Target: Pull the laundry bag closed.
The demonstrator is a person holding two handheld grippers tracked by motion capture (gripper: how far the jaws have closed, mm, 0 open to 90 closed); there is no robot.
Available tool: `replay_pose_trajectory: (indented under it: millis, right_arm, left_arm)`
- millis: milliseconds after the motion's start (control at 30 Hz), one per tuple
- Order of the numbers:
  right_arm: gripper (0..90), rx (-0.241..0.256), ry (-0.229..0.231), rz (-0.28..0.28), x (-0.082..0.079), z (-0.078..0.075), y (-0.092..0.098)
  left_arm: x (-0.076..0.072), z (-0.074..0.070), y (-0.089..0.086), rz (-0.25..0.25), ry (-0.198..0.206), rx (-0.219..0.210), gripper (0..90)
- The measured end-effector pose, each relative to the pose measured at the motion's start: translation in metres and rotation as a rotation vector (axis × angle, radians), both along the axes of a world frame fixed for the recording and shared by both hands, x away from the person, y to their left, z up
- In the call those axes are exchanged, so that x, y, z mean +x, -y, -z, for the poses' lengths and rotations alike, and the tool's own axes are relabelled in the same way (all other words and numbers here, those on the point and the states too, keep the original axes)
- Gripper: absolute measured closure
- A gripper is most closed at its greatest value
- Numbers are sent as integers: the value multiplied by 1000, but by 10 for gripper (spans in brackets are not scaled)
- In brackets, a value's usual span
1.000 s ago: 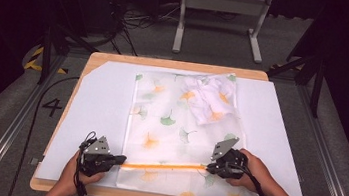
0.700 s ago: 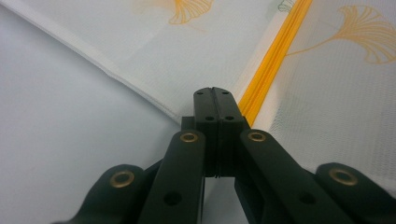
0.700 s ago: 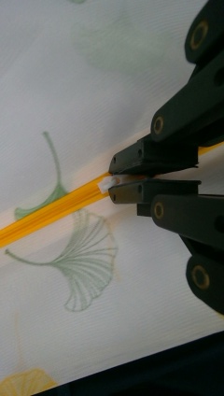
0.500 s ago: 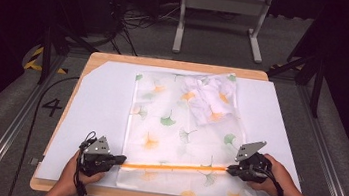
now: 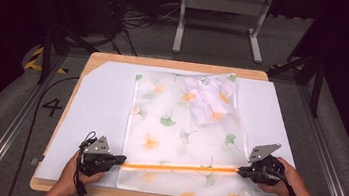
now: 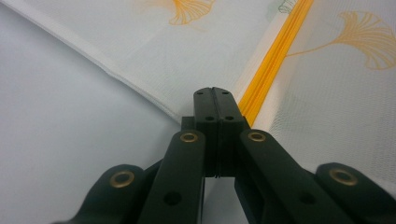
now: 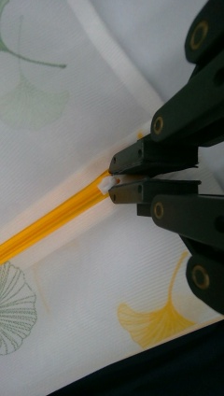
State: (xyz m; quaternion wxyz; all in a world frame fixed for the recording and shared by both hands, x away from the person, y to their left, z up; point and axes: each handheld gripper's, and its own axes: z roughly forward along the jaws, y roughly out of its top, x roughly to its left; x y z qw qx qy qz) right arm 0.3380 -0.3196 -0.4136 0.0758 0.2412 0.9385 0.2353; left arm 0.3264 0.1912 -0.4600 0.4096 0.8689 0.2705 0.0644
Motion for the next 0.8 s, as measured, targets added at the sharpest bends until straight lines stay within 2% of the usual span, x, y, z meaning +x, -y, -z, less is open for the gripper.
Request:
replay_pose_trajectory:
  millis: [167,300,400,567,633,667,733,800]
  right_arm:
    - [845,3,4,37,-3,-3,14]
    - [844,14,6,41,-4,-3,20]
    - [844,33,3,52,-4,-2,22]
    - [837,53,25,47,-8,-1,23]
    - [819,80,48,28,-11,-2,23]
    - [771,103,58,29,-13,-3,24]
    - [743,129,75,33,-15,-4,26]
    - [701,166,138,53,-18,-9,27]
  left_arm:
    - [0,0,0,1,-4,-3,900]
    - [0,0,0,1,-3,-1,900]
    - [0,0,0,0,-4,-3,900]
    - [-1,-1,0,-4,3,1,900]
    - [-3,-2,0,-1,26,4,900]
    - [-4,-2,-1,4,37,4,900]
    - [-5,-7,-4,-1,57,-5,900]
    - [-6,-11,-7,-11,77,-19,900]
